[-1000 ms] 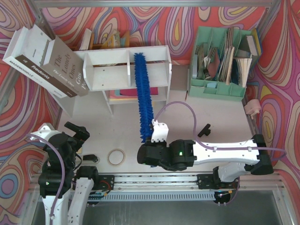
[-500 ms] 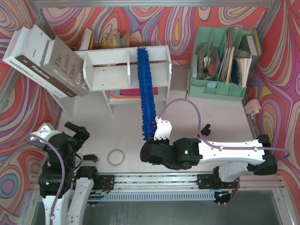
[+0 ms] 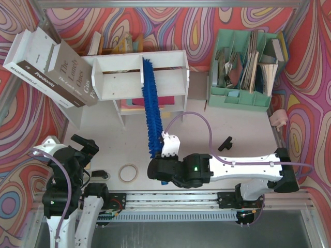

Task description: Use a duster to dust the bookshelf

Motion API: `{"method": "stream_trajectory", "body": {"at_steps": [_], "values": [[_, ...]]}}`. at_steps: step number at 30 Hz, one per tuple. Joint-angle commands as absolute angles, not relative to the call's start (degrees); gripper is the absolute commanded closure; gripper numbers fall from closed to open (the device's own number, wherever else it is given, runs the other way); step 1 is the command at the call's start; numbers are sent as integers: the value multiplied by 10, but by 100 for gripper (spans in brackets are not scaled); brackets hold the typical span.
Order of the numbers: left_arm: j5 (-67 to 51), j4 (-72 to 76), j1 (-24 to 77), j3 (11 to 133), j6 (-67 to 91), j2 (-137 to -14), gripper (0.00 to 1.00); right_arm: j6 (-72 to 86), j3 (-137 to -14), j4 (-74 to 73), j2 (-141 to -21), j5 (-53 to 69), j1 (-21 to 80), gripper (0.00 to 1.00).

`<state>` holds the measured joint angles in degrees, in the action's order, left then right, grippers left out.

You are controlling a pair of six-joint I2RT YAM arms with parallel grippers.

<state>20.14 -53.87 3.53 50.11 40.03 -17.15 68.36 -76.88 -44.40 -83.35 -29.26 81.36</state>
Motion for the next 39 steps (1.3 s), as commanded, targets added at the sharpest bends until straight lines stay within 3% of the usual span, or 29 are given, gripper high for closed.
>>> {"method": "stream_trajectory", "body": {"at_steps": [1, 15, 30, 39], "values": [[201, -532, 33, 491, 393, -164, 2, 684, -772, -441, -826, -322, 812, 100], [203, -533, 33, 491, 394, -164, 2, 889, -768, -698, -780, -421, 812, 100], [203, -532, 33, 492, 393, -167, 2, 815, -821, -665, -772, -476, 812, 100], [202, -530, 33, 491, 392, -170, 2, 818, -760, -603, -771, -427, 812, 100]]}}
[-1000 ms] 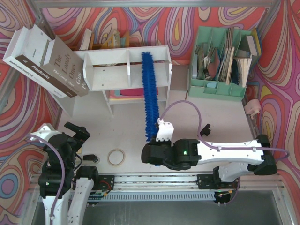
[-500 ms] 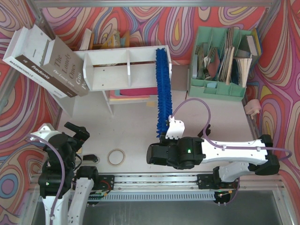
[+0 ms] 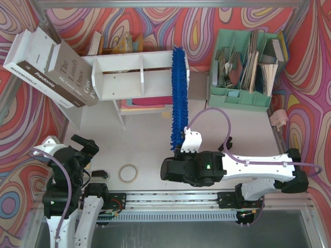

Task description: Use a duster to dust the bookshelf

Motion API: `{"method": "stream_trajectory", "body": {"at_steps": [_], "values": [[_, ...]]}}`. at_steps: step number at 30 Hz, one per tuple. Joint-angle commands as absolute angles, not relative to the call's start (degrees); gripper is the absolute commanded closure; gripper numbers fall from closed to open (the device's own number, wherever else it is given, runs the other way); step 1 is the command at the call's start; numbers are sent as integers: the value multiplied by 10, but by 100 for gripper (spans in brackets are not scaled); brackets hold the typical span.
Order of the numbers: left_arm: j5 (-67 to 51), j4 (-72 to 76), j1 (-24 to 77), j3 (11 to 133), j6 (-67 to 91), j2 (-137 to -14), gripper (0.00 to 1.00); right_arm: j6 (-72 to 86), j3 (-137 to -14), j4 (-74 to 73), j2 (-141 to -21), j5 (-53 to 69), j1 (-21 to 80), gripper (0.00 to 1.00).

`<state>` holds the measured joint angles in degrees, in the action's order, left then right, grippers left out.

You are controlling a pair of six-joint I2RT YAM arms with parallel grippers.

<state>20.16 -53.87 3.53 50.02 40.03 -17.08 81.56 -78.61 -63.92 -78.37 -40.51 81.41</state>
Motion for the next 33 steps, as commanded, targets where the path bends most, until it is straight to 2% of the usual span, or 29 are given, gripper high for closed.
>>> {"method": "stream_trajectory", "body": {"at_steps": [1, 21, 33], "values": [[201, -530, 33, 491, 392, -170, 2, 812, -752, -588, -773, -414, 812, 100], [203, -530, 33, 491, 392, -167, 2, 632, -775, -380, -837, -290, 812, 100], [203, -531, 33, 491, 394, -167, 2, 806, -731, -584, -754, -371, 803, 100]]}}
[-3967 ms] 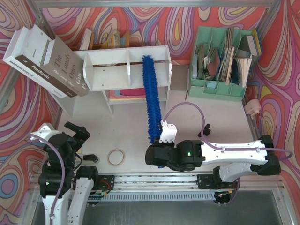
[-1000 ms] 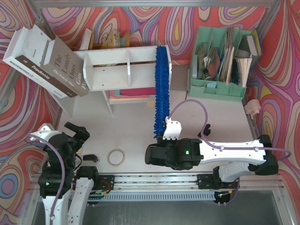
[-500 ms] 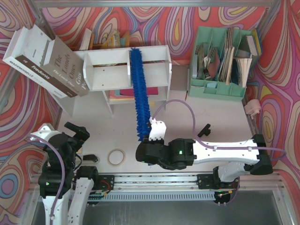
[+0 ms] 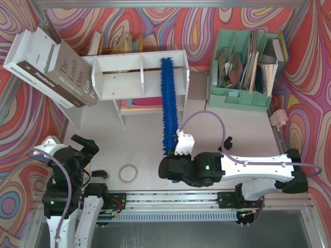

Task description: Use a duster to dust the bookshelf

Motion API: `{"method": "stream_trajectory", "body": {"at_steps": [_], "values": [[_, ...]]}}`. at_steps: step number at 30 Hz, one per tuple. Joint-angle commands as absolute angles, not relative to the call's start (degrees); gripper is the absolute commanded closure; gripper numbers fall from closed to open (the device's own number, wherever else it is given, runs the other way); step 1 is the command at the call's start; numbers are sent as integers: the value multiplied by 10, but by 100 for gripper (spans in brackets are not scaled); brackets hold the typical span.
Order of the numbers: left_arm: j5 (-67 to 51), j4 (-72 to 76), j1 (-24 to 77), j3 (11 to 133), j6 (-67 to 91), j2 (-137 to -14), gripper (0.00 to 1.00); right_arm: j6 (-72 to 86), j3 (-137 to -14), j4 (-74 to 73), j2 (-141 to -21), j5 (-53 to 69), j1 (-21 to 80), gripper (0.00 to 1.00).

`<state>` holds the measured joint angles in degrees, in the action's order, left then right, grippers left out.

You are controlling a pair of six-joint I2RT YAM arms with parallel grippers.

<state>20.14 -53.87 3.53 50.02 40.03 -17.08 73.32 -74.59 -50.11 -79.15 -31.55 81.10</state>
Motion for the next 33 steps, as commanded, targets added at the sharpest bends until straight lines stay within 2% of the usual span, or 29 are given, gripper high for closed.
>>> {"method": "stream_trajectory", "body": {"at_steps": [1, 5, 11, 18, 22, 28, 33], "values": [[203, -531, 33, 491, 394, -167, 2, 814, -728, -593, -751, -372, 802, 100], [202, -532, 33, 492, 393, -167, 2, 808, -729, -591, -750, -374, 802, 100], [203, -533, 33, 491, 393, -166, 2, 702, -735, -430, -791, -310, 802, 100], [204, -532, 33, 491, 393, -167, 2, 655, -746, -363, -830, -261, 802, 100], [204, -533, 33, 491, 394, -167, 2, 682, -737, -400, -818, -282, 802, 100], [203, -532, 33, 491, 394, -168, 2, 791, -727, -539, -767, -353, 802, 100], [201, -531, 33, 491, 394, -170, 2, 808, -734, -582, -743, -385, 803, 100]]}}
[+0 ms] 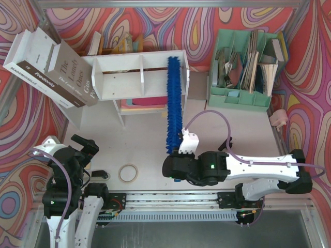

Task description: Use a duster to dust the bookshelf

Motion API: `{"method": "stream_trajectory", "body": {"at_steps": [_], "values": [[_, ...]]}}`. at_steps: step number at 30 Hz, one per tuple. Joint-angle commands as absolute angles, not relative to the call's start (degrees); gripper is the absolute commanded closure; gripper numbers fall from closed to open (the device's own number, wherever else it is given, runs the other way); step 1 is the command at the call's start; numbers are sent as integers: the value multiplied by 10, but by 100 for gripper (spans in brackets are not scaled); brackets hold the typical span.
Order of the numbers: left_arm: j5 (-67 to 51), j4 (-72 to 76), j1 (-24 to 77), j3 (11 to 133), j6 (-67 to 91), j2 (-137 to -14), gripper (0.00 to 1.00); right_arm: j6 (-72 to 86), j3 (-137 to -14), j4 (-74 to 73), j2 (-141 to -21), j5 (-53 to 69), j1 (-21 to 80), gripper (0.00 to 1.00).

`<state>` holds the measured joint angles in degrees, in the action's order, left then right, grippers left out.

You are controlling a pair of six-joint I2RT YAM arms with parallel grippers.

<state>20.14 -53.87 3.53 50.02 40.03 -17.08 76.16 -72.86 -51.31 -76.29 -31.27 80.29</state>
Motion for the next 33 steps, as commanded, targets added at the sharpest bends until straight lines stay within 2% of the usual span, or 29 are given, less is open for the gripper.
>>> {"method": "stream_trajectory", "body": {"at_steps": [1, 5, 9, 19, 25, 33], "values": [[202, -532, 33, 491, 393, -170, 2, 812, -741, -591, -745, -392, 802, 100], [202, -531, 32, 491, 394, -169, 2, 812, -765, -601, -747, -419, 802, 100], [203, -531, 33, 491, 393, -171, 2, 739, -792, -560, -749, -434, 802, 100], [203, -531, 33, 491, 393, -171, 2, 715, -856, -655, -710, -496, 801, 100], [201, -531, 33, 491, 394, -172, 2, 733, -796, -662, -665, -488, 795, 100], [198, -531, 33, 492, 392, -175, 2, 610, -692, -566, -609, -408, 734, 100]]}}
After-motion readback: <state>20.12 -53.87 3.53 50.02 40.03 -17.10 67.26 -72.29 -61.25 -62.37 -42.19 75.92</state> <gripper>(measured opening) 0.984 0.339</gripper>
